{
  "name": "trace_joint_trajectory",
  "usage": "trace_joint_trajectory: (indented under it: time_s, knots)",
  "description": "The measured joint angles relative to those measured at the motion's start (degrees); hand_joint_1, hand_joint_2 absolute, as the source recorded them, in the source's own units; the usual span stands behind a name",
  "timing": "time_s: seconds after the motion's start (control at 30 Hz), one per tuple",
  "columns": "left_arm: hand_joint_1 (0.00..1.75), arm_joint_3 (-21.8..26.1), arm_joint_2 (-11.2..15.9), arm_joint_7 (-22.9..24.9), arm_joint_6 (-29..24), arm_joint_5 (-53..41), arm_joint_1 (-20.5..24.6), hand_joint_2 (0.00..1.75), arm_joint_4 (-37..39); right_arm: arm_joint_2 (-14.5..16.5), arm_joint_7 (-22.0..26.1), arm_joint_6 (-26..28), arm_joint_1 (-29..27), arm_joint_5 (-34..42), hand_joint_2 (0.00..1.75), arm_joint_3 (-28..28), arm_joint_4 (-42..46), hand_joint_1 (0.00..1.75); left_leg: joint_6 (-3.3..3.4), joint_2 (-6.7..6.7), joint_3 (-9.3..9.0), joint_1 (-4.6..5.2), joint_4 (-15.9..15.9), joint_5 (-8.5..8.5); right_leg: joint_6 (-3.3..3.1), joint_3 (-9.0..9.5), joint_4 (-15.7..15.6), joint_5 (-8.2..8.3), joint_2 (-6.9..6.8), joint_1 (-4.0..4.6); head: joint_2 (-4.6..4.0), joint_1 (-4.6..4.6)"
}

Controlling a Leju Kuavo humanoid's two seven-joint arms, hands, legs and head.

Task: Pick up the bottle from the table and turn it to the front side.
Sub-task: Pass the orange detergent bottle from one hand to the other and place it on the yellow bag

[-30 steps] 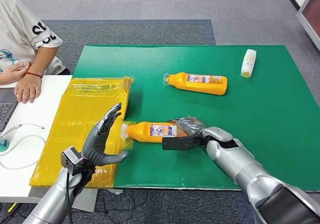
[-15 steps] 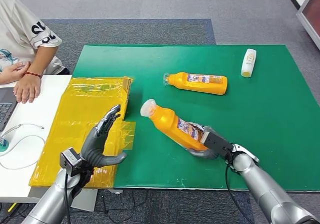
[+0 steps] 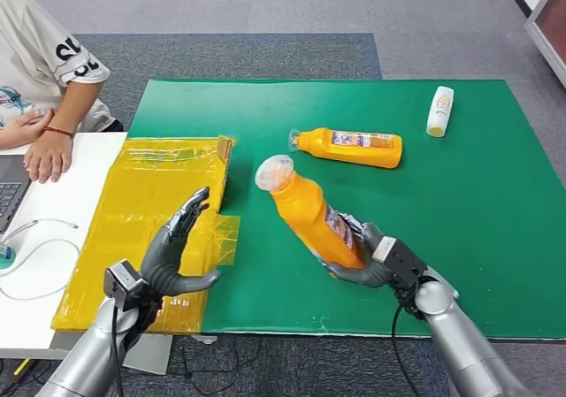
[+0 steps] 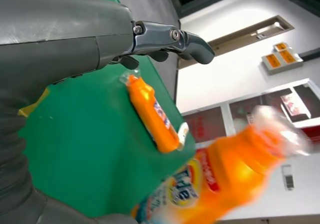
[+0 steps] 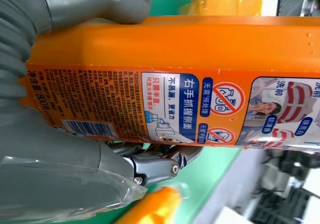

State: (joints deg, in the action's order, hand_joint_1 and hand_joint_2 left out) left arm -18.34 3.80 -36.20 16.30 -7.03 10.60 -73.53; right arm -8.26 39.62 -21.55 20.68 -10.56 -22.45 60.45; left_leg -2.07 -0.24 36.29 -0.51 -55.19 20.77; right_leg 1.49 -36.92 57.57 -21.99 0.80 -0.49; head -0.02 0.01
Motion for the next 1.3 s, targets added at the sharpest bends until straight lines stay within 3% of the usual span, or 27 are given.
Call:
trace_joint_trajectory:
  time_s: [0.23,0.5,1.07,1.3]
  knots:
    - [0.00,1.3,0.0,0.0,8.0,4.0,1.7,1.75,3.0,3.0,-1.4,1.7,-0.8,-5.3,1.75,-1.6,7.6,1.75,-0.01,0.00,0.00,0.00,0.0,-0.01,0.00,0.00,0.0,0.00,0.00,0.00,0.00,0.01]
    - [0.00,2.2,0.1,0.0,13.0,6.0,4.8,1.75,5.2,5.3,-3.2,6.1,-0.7,-10.1,1.75,-5.6,11.4,1.75,0.00,0.00,0.01,0.00,0.0,-0.02,0.00,0.01,0.0,0.01,0.00,0.00,0.00,0.01]
    - [0.00,2.5,0.2,0.0,17.6,6.6,7.6,1.75,6.1,7.4,-7.6,14.4,2.0,-17.2,1.75,-12.7,9.5,1.75,-0.02,0.00,0.03,0.00,0.0,-0.04,0.00,-0.02,0.0,0.01,0.00,0.00,0.00,0.01]
    - [0.00,1.8,-0.4,0.0,26.7,10.5,8.6,1.75,6.2,8.5,-7.9,15.1,3.2,-17.2,1.75,-14.2,7.8,1.75,-0.02,0.00,0.03,0.00,0.0,-0.04,0.00,-0.03,0.0,0.01,0.00,0.00,0.00,-0.01]
